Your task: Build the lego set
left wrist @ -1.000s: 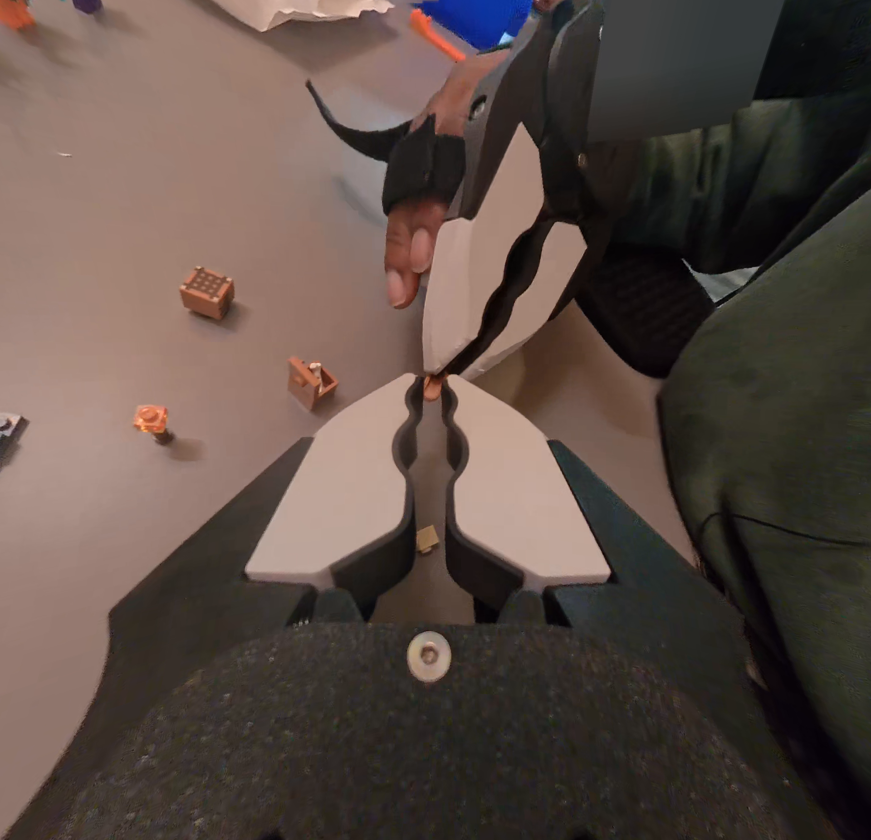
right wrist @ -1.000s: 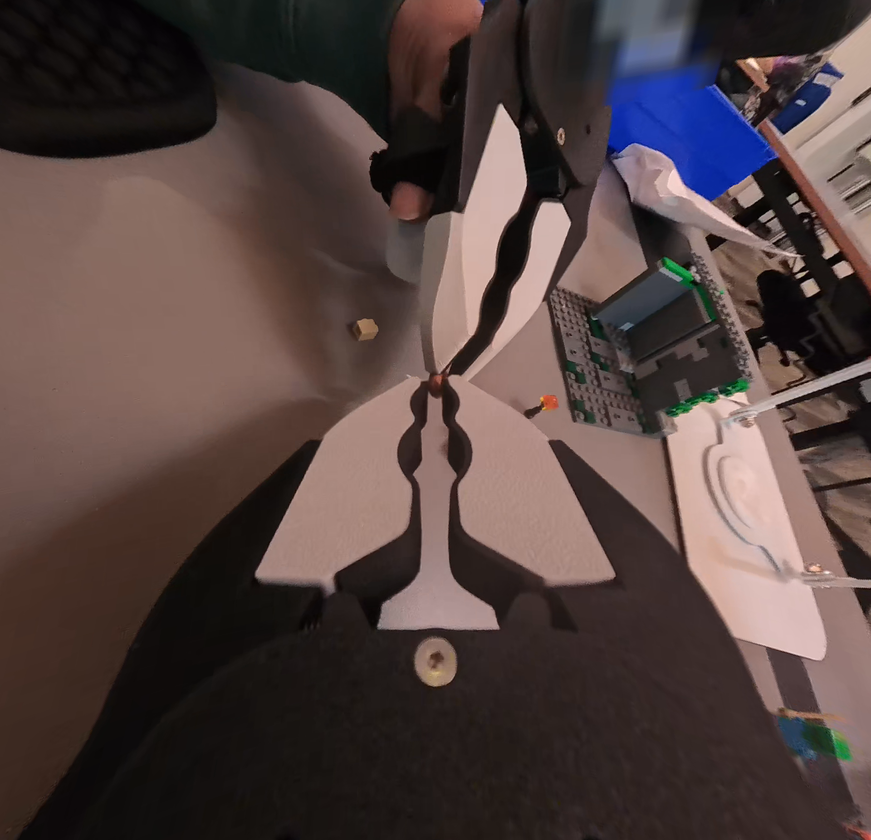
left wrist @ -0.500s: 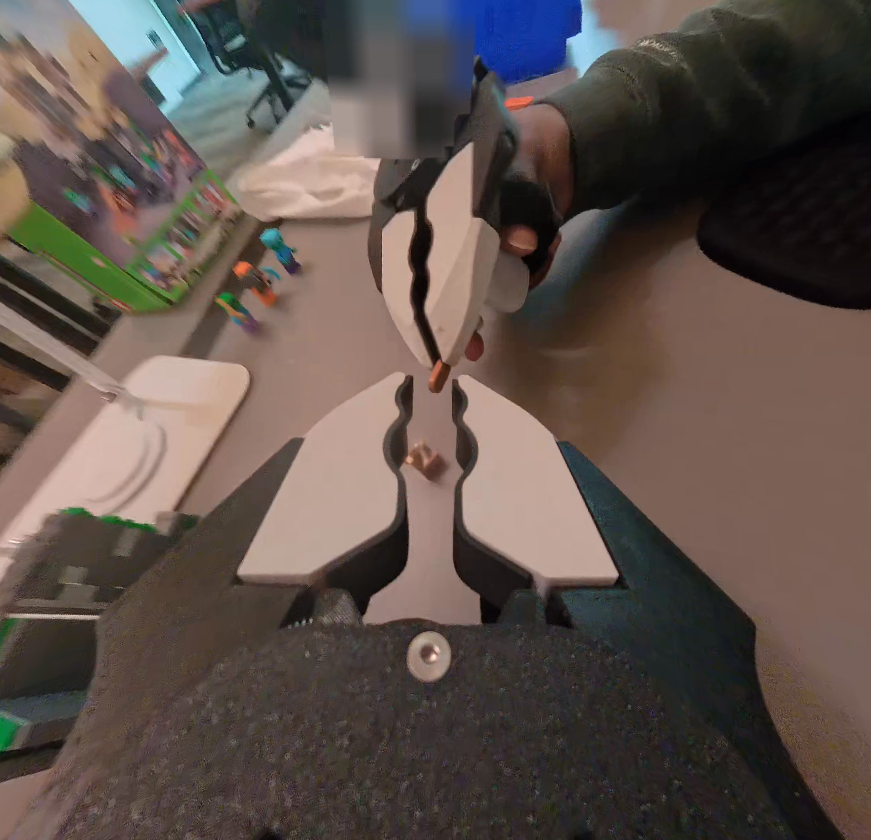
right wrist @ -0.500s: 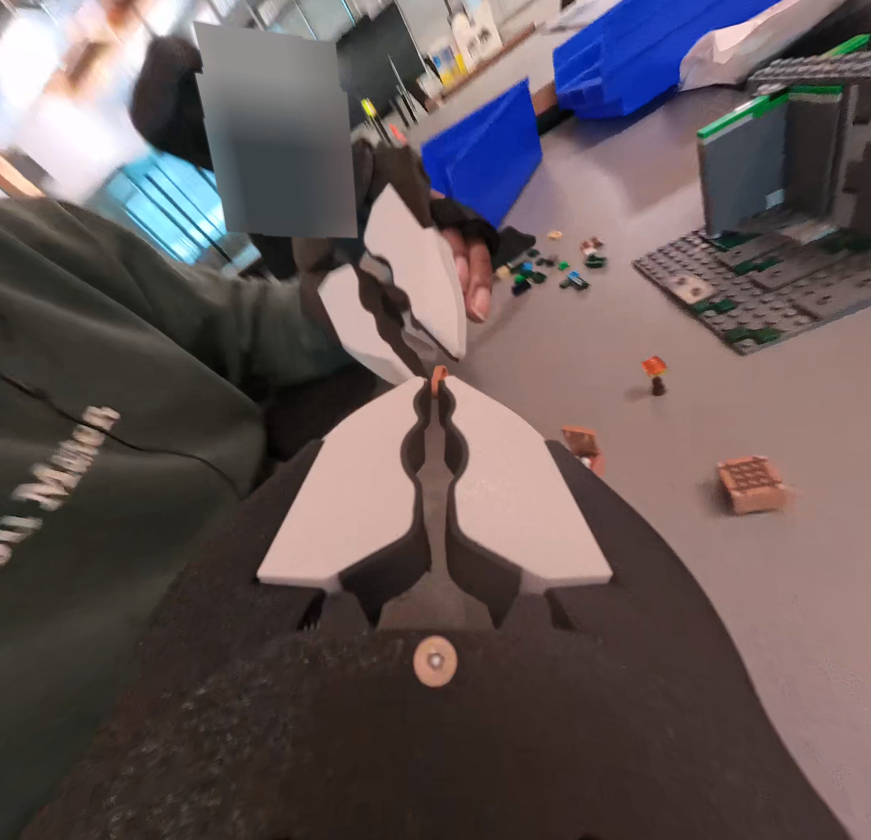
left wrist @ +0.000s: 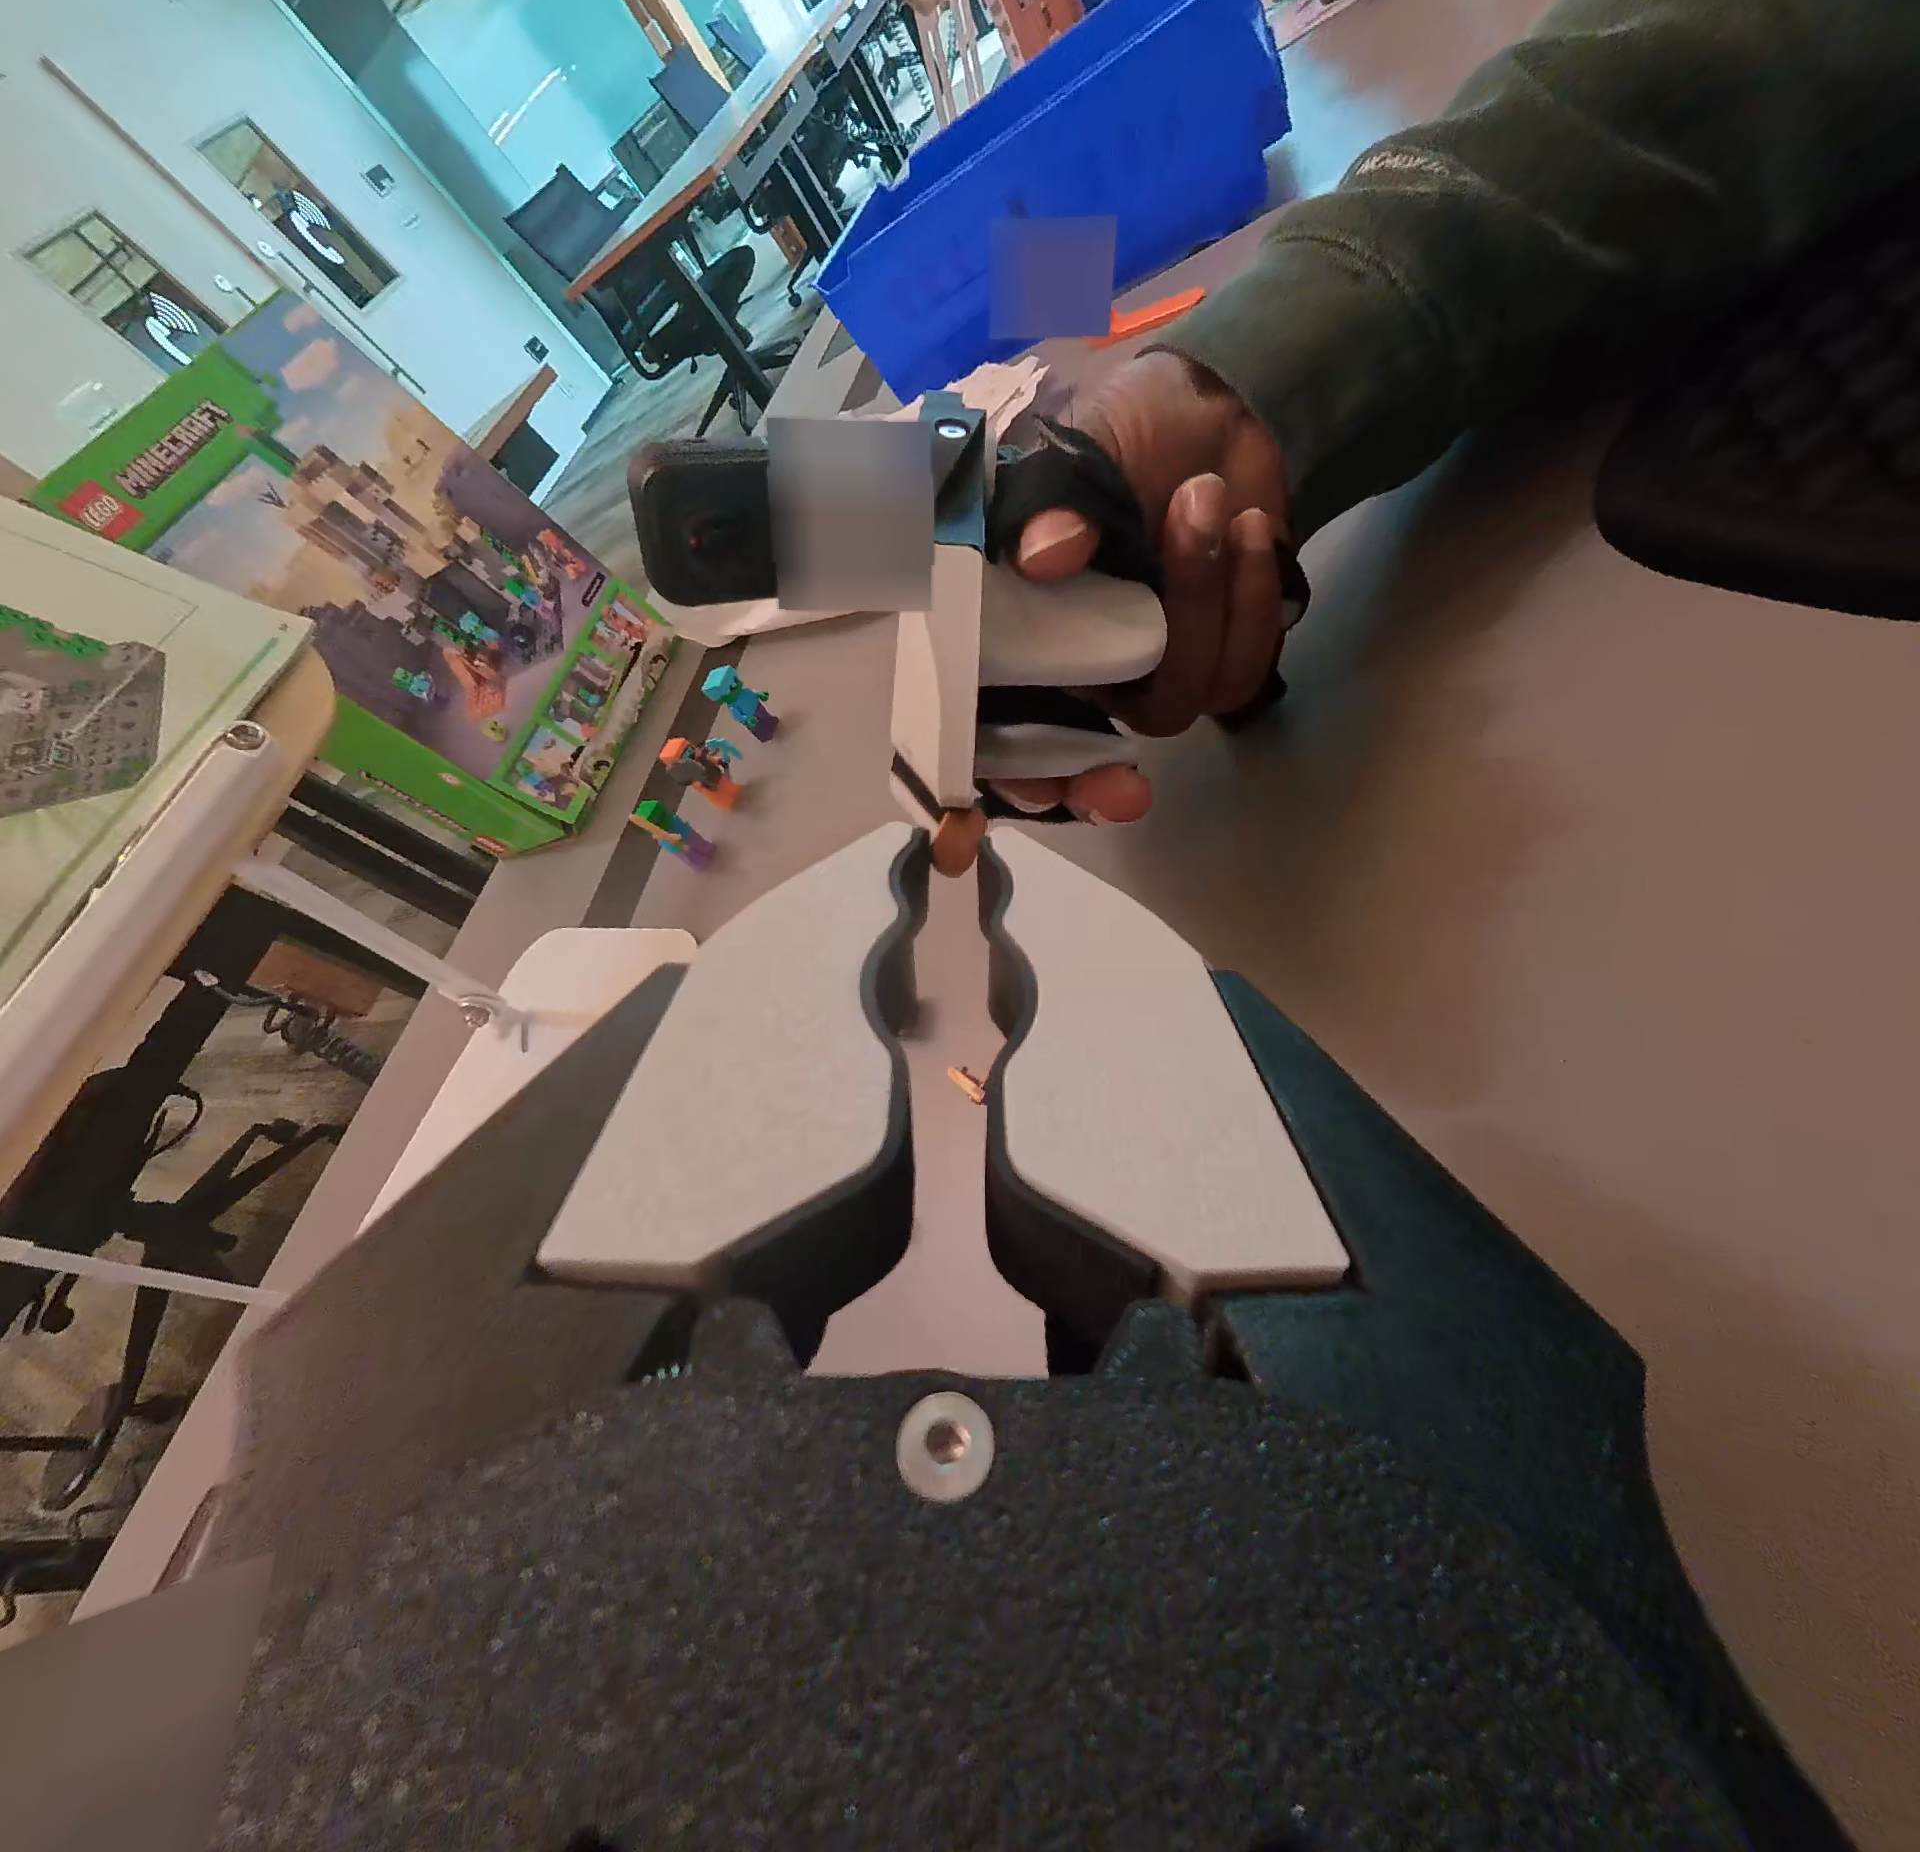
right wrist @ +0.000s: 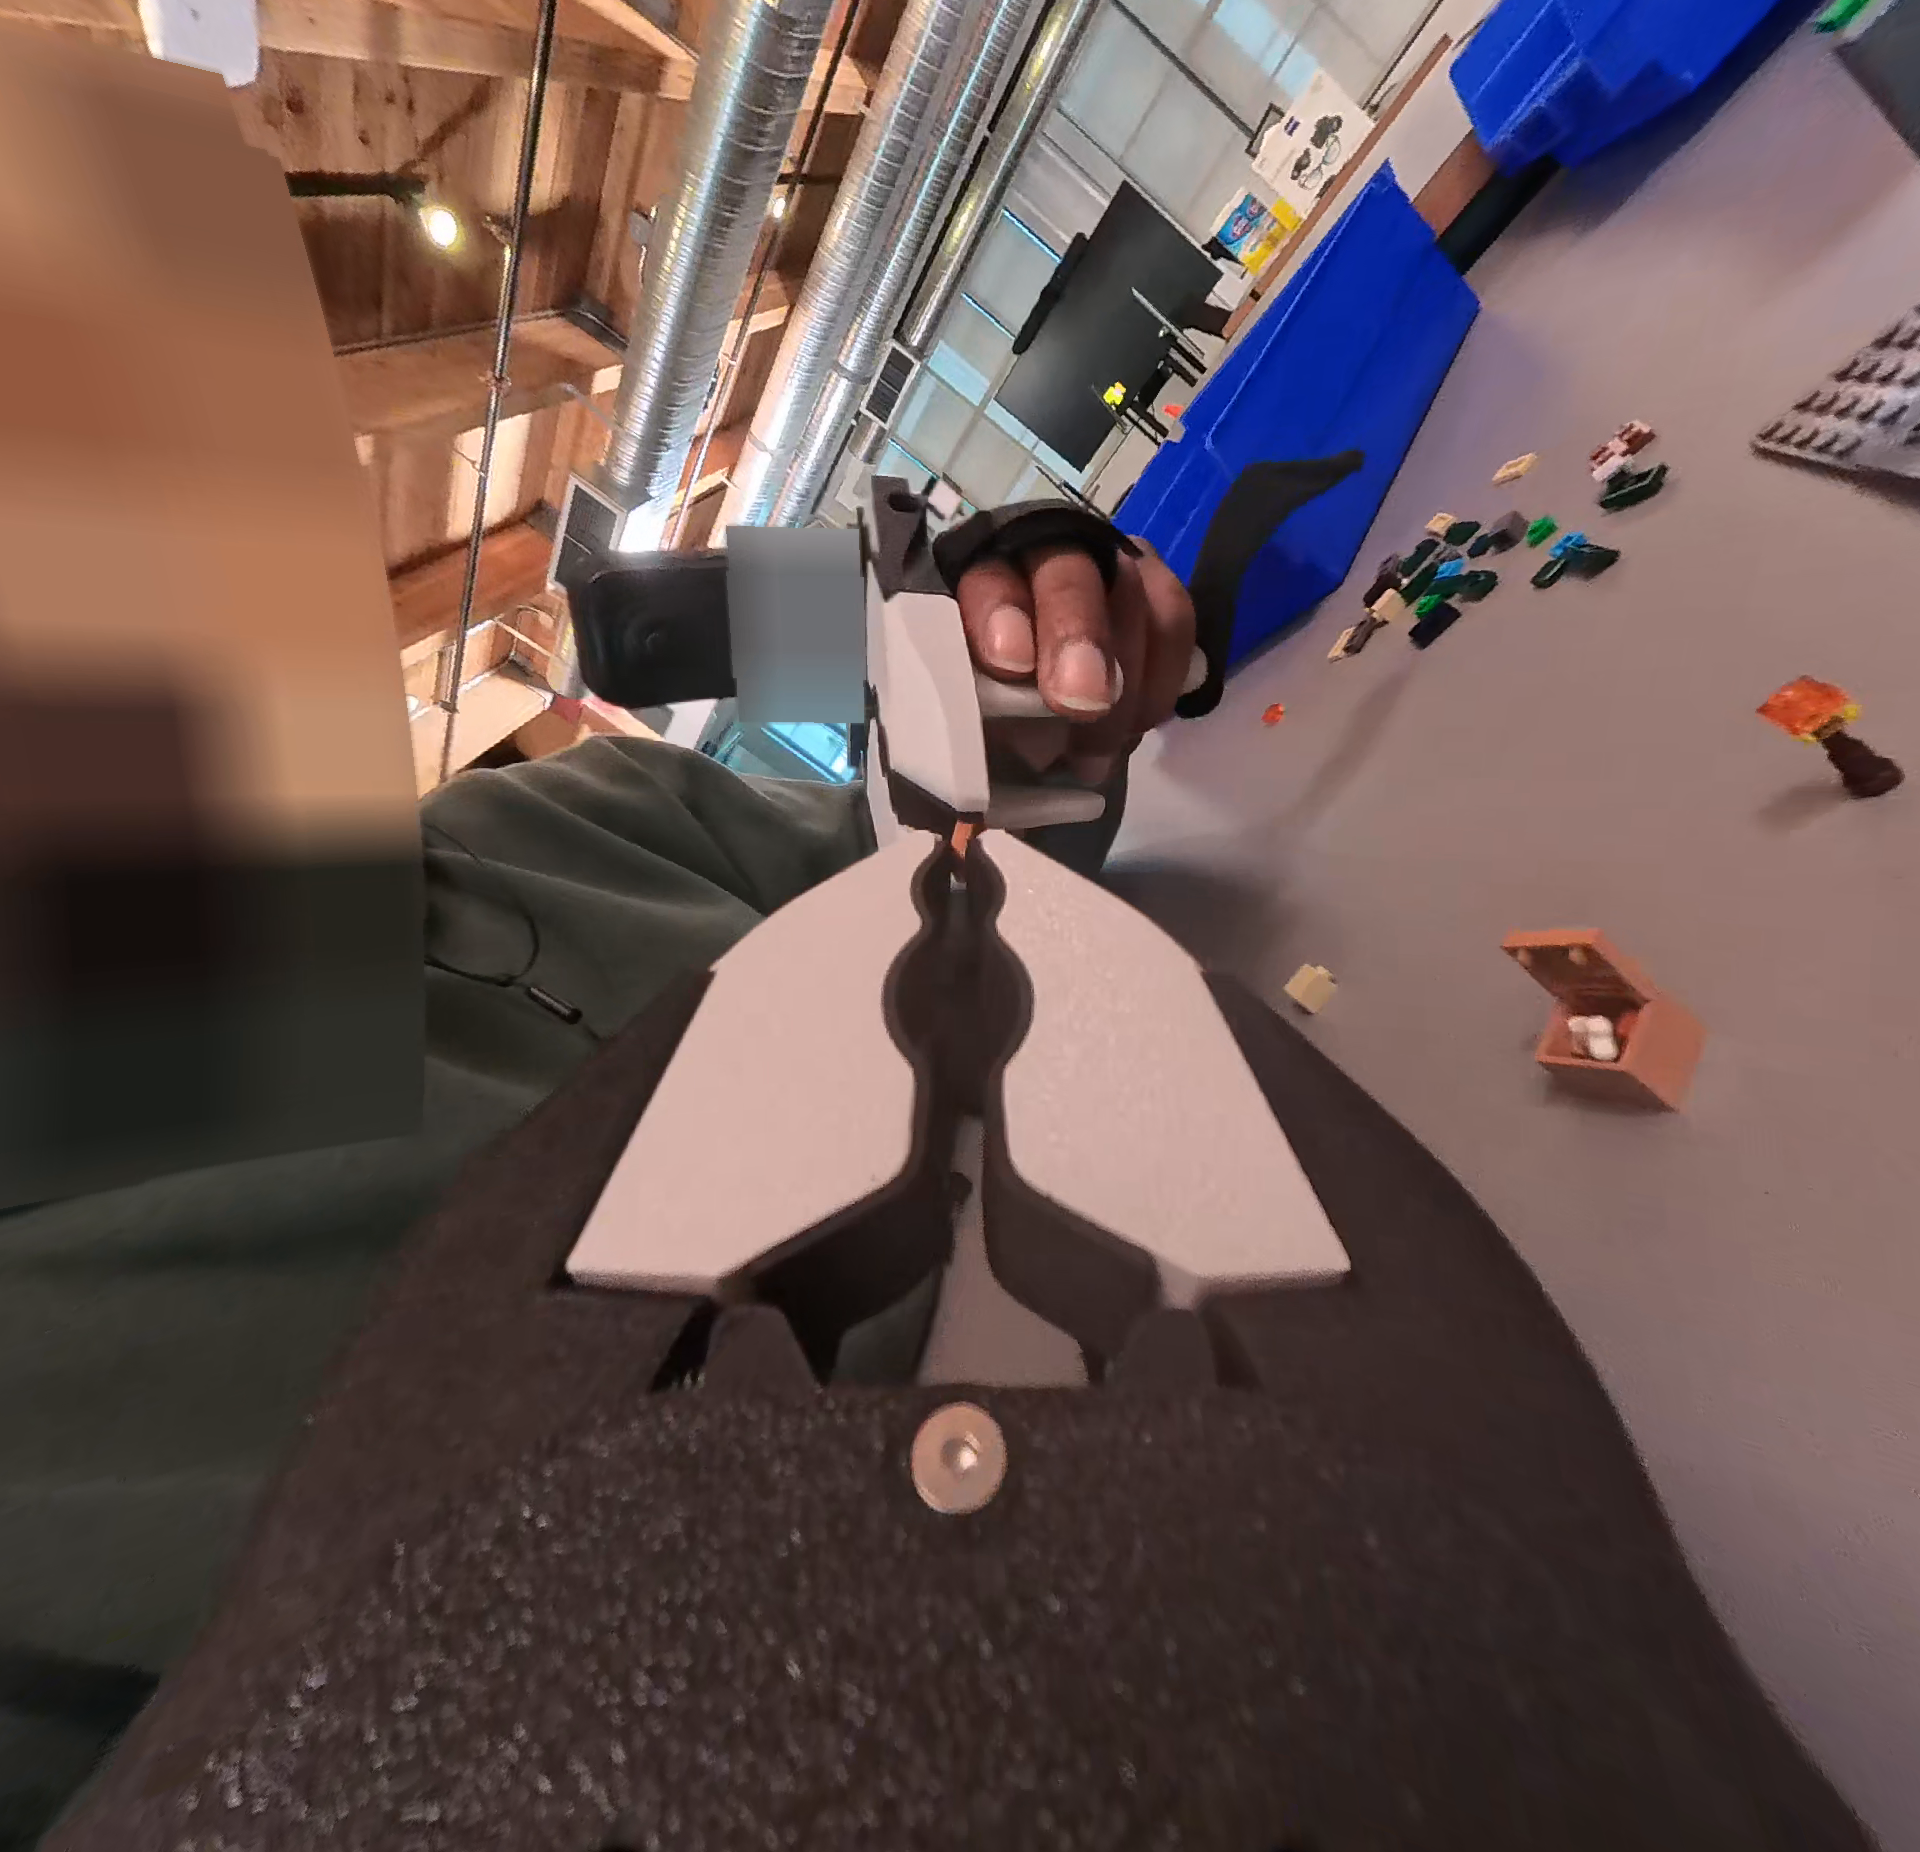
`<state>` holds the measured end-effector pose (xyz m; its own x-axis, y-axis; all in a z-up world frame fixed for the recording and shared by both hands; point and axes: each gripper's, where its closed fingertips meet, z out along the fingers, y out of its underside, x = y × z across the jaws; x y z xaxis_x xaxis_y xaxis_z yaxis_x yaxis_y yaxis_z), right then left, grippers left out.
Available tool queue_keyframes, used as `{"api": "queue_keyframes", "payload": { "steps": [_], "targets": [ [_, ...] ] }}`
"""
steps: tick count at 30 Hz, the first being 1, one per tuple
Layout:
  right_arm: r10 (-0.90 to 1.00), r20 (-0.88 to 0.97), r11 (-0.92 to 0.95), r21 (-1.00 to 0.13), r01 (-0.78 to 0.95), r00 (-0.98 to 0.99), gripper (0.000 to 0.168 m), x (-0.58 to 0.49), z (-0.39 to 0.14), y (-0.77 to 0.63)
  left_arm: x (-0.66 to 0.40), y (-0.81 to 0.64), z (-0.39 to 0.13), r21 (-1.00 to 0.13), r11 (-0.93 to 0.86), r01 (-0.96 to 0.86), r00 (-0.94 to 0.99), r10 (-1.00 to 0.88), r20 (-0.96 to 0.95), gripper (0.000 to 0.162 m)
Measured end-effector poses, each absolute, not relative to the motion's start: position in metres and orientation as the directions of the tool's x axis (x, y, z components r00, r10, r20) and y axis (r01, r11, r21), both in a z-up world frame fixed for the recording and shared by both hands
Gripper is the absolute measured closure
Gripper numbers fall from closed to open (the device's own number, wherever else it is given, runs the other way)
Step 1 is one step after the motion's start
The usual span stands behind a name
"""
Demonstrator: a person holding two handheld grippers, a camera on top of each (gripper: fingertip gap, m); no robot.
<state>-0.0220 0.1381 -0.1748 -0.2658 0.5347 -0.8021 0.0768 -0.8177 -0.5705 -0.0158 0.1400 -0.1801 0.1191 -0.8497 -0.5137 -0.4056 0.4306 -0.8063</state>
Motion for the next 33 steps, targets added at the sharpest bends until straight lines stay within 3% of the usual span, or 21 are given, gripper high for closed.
{"api": "queue_keyframes", "payload": {
  "steps": [4,8,13,21,33],
  "targets": [
    [0.739,-0.651,-0.650,-0.757,0.074,-0.173,0.163,-0.020,-0.177,0.140,-0.017,0.142,-0.183,-0.862,0.331,-0.384,0.129,-0.905,-0.405,0.154],
    [0.974,-0.225,-0.227,-0.964,0.139,0.031,0.159,-0.016,-0.182,0.148,-0.021,0.145,-0.192,-0.922,0.134,-0.364,0.125,-0.974,-0.191,0.154],
    [0.976,0.191,0.147,-0.934,0.324,0.106,0.156,-0.024,-0.200,0.146,-0.022,0.147,-0.197,-0.945,-0.015,-0.326,0.110,-0.994,-0.022,0.154],
    [0.950,0.285,0.221,-0.902,0.371,0.127,0.161,-0.029,-0.206,0.148,-0.022,0.146,-0.206,-0.935,-0.049,-0.351,0.096,-0.995,0.016,0.154],
    [0.969,0.153,0.004,-0.794,0.608,0.193,0.161,-0.021,-0.271,0.178,-0.037,0.170,-0.258,-0.802,-0.039,-0.596,0.196,-0.976,-0.098,0.144]
  ]
}}
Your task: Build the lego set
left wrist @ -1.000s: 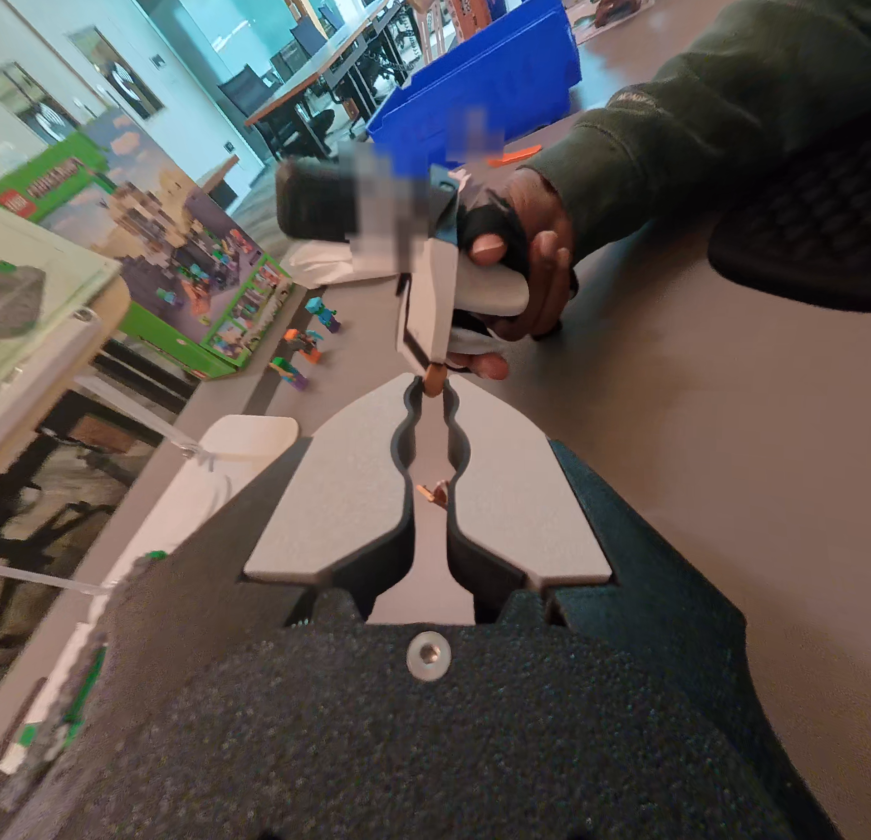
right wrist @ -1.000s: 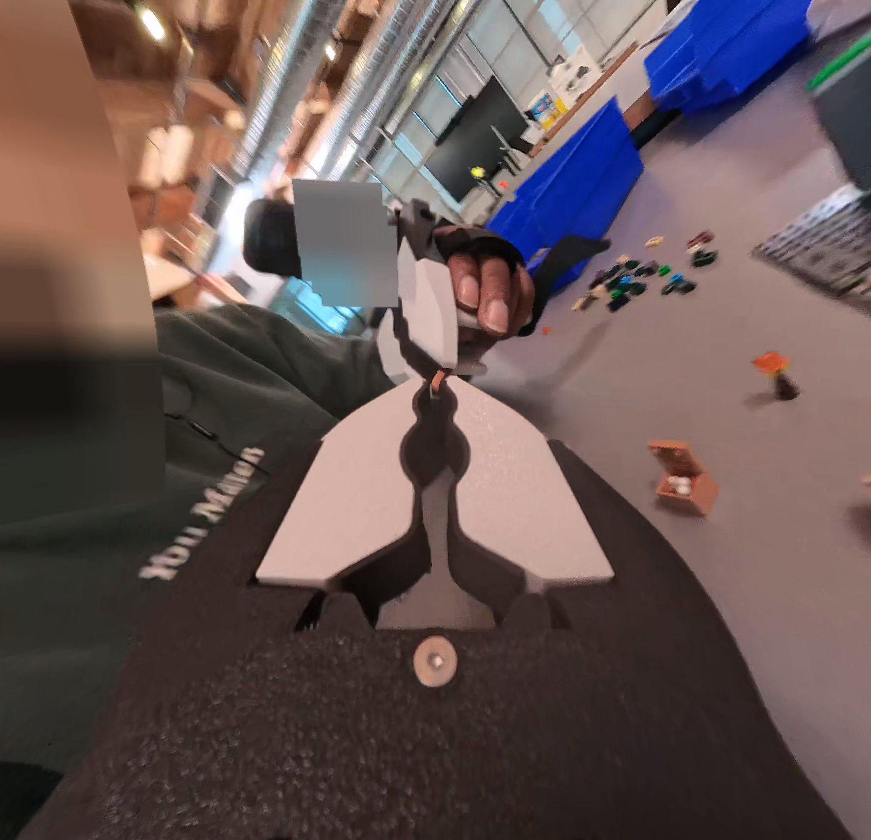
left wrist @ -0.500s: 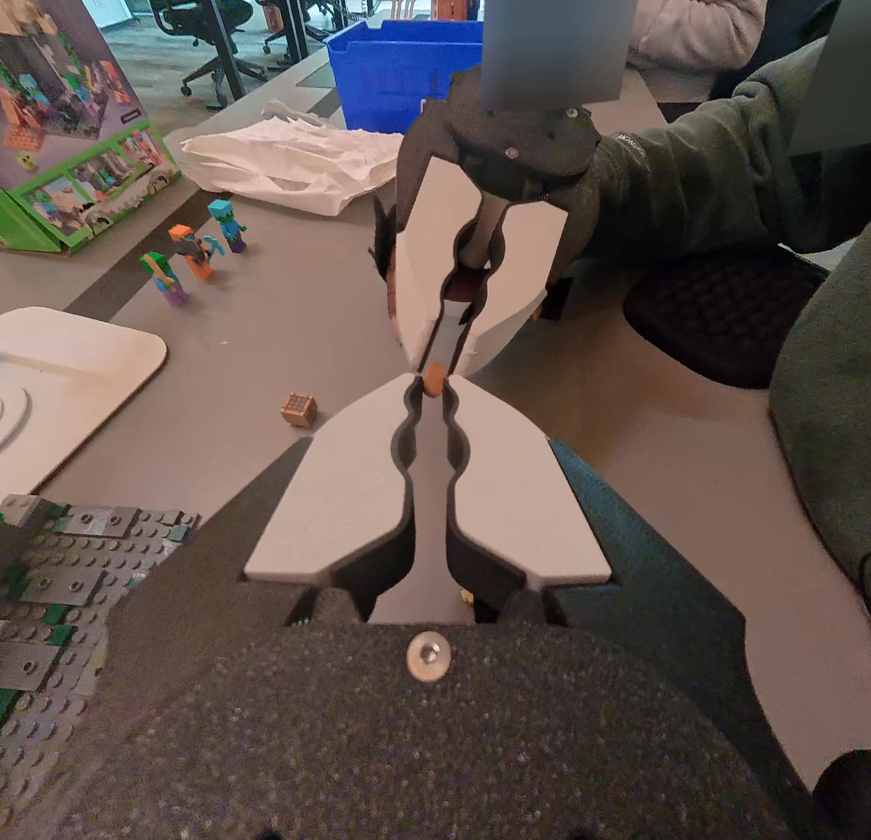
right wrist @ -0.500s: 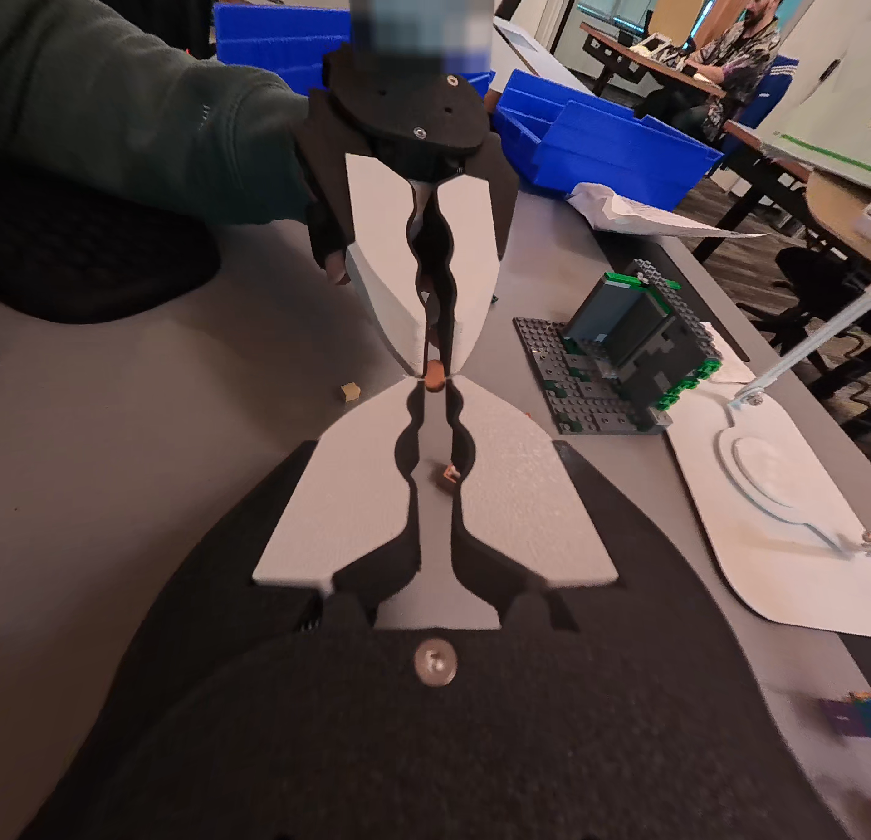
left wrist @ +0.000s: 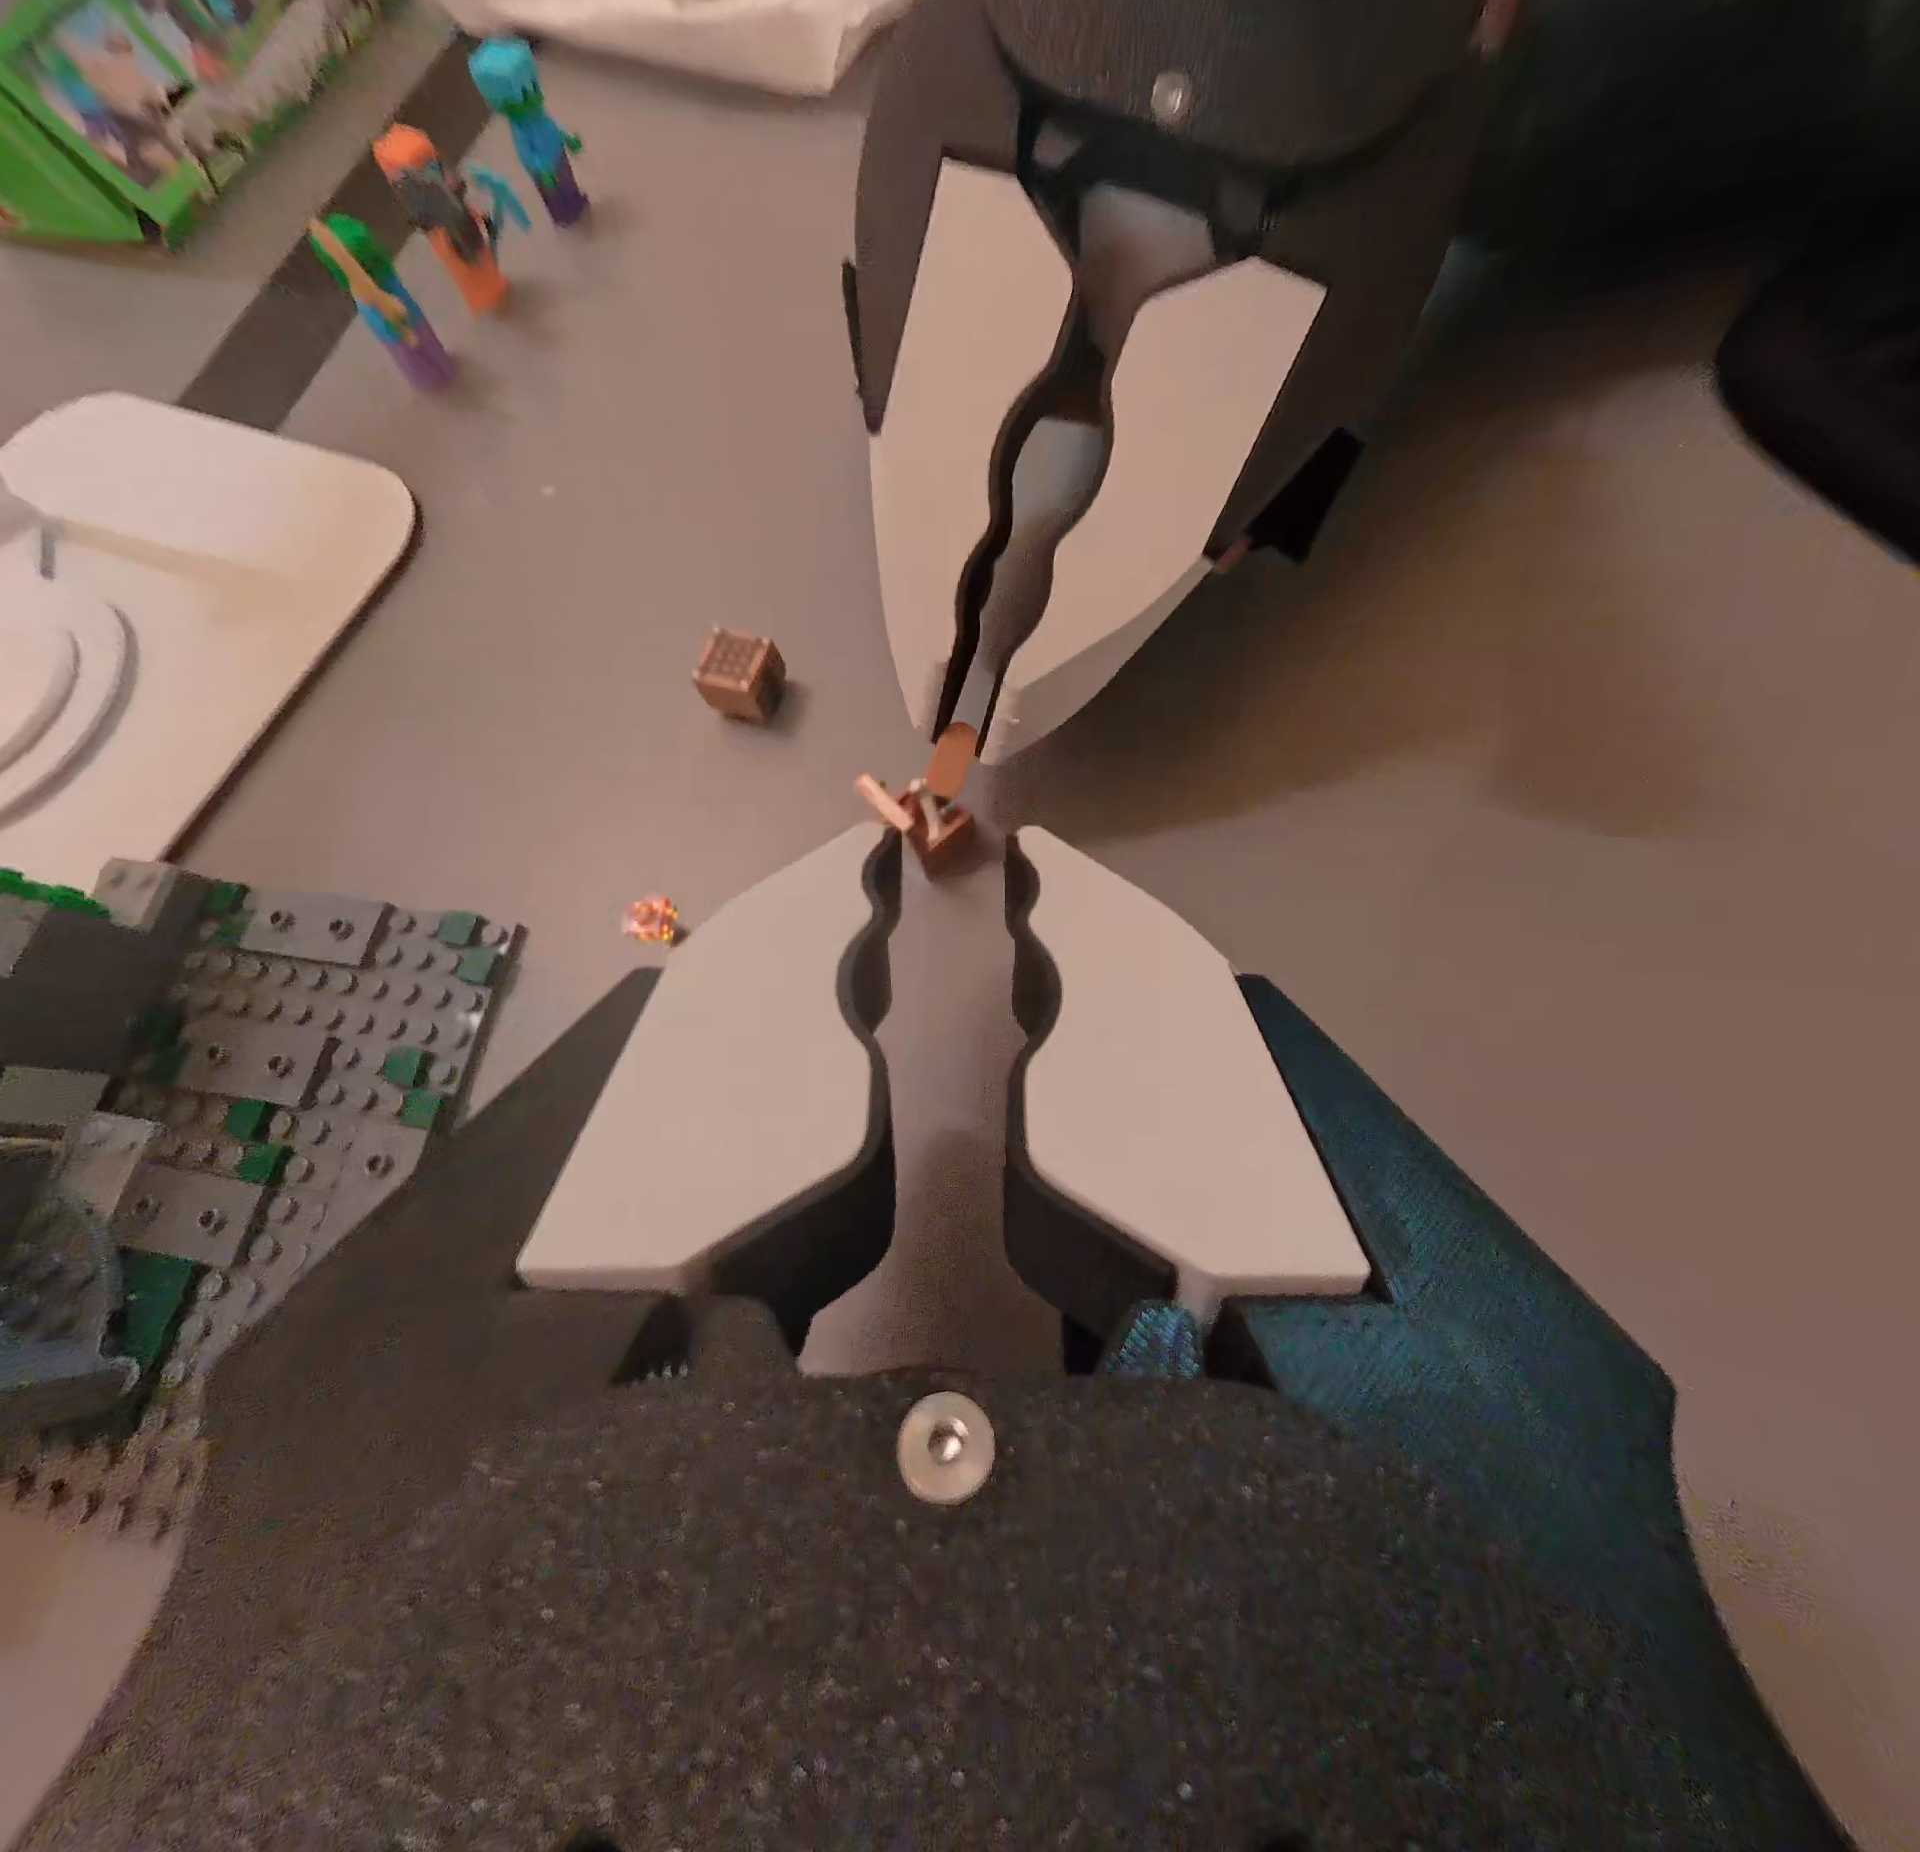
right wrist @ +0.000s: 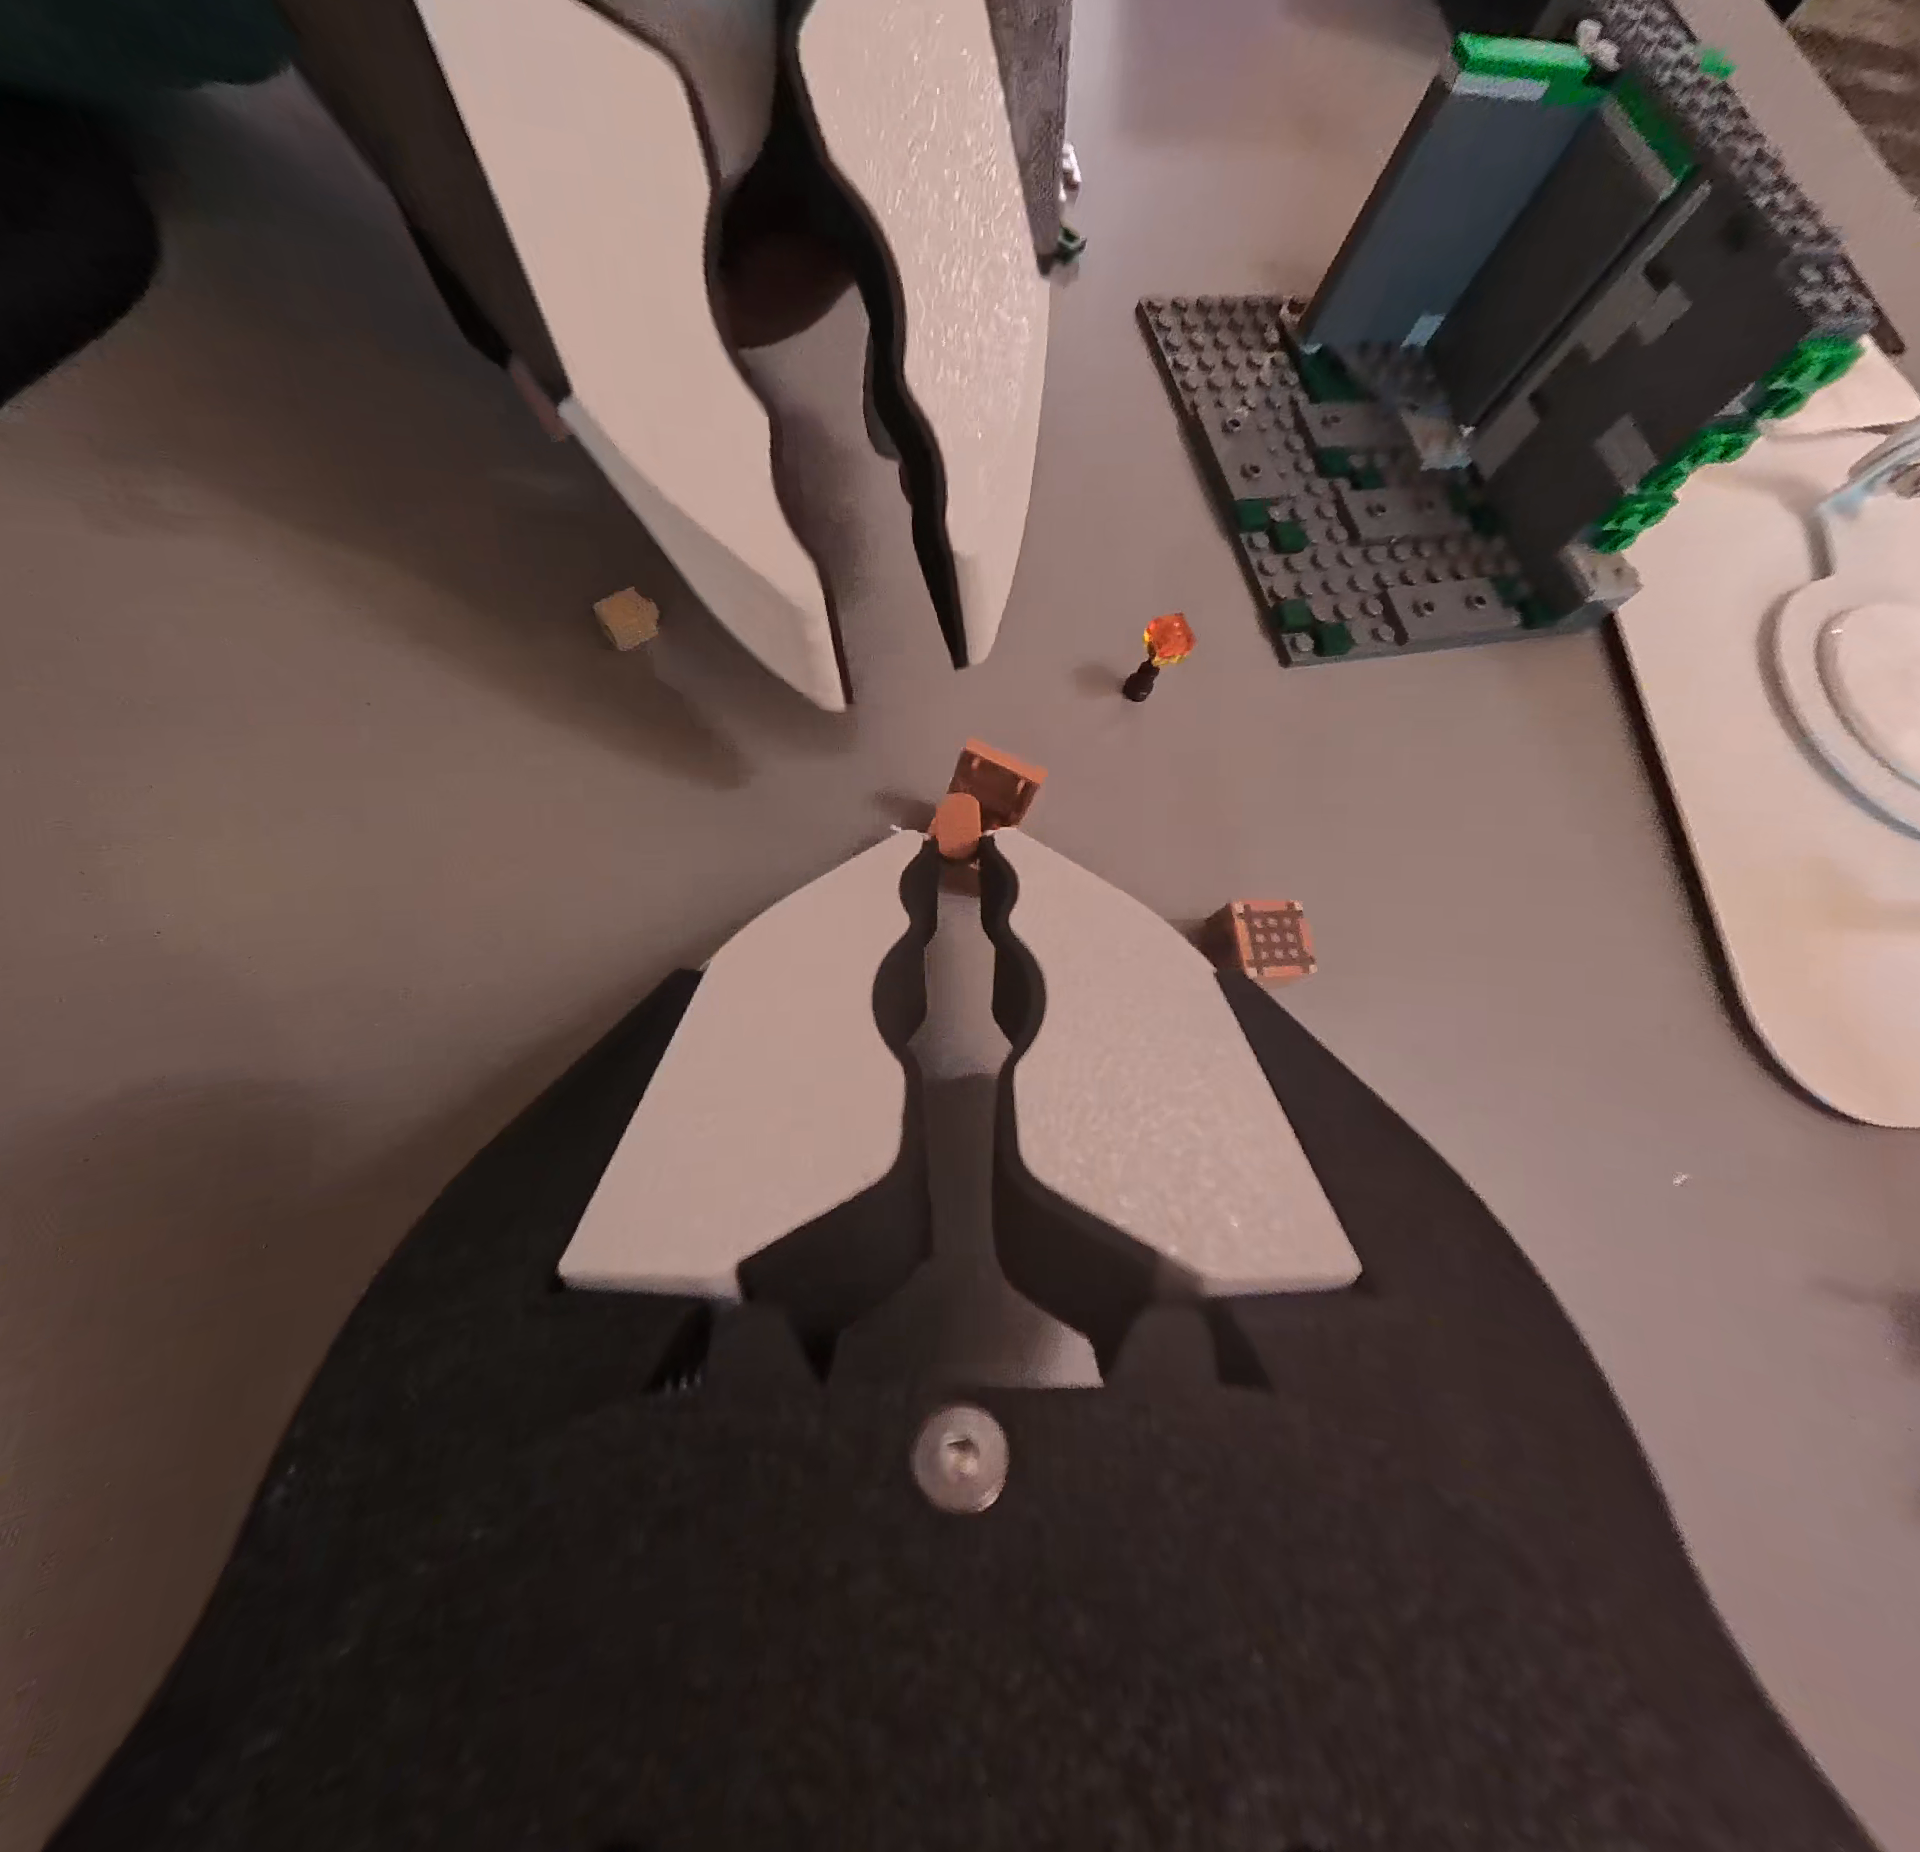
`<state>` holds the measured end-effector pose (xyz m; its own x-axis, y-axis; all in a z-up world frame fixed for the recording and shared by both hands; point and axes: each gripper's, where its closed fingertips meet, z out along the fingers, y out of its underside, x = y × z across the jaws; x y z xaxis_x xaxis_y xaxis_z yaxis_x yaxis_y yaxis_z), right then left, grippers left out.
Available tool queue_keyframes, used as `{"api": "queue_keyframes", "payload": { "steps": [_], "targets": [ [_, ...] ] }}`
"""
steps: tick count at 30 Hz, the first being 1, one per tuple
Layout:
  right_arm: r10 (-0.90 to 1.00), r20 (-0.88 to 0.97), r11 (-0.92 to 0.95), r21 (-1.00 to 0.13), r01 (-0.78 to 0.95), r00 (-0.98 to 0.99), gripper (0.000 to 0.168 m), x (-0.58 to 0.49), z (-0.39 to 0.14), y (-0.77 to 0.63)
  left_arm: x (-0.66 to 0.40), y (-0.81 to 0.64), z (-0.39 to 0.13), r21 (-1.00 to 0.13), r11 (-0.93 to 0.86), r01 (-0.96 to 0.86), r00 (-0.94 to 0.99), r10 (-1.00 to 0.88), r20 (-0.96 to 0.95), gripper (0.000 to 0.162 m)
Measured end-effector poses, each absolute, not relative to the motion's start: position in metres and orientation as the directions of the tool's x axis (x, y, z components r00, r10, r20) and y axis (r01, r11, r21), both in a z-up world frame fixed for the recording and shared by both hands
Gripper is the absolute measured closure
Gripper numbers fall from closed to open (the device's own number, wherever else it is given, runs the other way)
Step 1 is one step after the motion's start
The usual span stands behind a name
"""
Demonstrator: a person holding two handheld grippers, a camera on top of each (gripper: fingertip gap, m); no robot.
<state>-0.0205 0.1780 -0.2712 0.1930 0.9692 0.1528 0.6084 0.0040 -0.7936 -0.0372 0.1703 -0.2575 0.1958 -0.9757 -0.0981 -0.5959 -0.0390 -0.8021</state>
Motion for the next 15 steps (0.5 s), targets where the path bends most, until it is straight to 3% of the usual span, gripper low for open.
{"api": "queue_keyframes", "payload": {
  "steps": [15],
  "targets": [
    [0.969,0.139,-0.028,-0.760,0.650,0.205,0.159,-0.025,-0.279,0.184,-0.031,0.174,-0.288,-0.696,0.020,-0.717,0.169,-0.965,-0.201,0.140]
  ]
}}
